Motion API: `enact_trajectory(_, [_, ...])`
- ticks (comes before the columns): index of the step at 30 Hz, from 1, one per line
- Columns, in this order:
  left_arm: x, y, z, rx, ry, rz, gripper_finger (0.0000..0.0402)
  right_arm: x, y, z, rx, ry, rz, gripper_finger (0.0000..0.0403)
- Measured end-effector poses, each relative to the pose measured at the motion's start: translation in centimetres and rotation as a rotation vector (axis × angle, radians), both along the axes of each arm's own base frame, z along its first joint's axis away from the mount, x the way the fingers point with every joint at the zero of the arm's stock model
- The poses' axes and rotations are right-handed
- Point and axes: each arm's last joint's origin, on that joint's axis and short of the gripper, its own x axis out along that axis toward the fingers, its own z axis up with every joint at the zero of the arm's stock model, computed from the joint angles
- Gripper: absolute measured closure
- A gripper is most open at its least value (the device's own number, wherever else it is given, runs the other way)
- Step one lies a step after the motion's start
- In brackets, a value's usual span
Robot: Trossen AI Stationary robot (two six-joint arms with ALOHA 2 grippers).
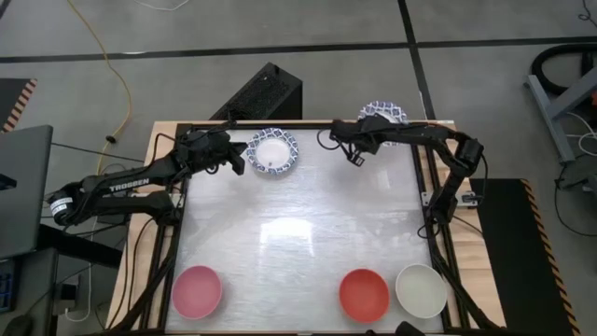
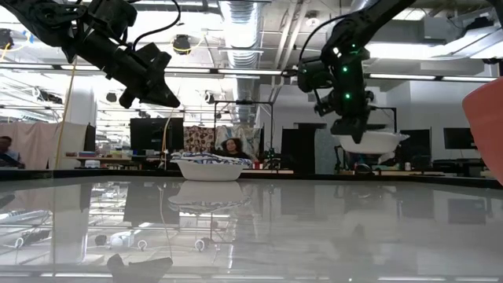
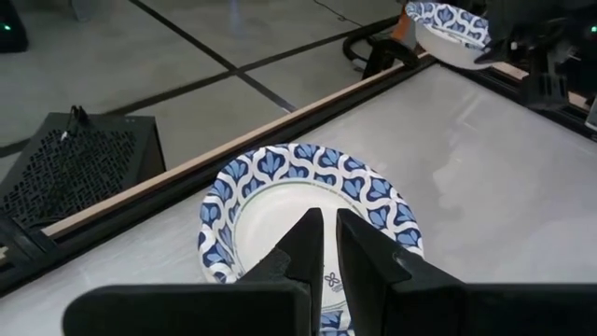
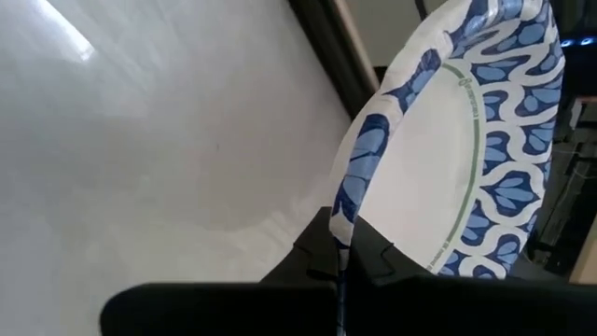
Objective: Nest bowls inside each other
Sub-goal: Stack the blue patterned bowl on top of the blue patterned bowl
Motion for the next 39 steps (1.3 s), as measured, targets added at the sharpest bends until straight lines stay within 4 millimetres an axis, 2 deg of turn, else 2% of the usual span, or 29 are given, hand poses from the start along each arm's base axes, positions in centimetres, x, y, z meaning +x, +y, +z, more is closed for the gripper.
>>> enact_trajectory(16, [0.0, 0.0, 0.0, 0.002, 0.001, 0.001, 0.0379, 0.8, -0.3, 1.5, -0.023, 0.013, 0.084, 0.0392])
enact_trajectory(39, [-0.1, 0.0, -0.3, -0.015, 0.028, 0.002, 0.0379, 3.3, 1.8, 1.7, -0.056, 0.019, 0.308, 0.0392])
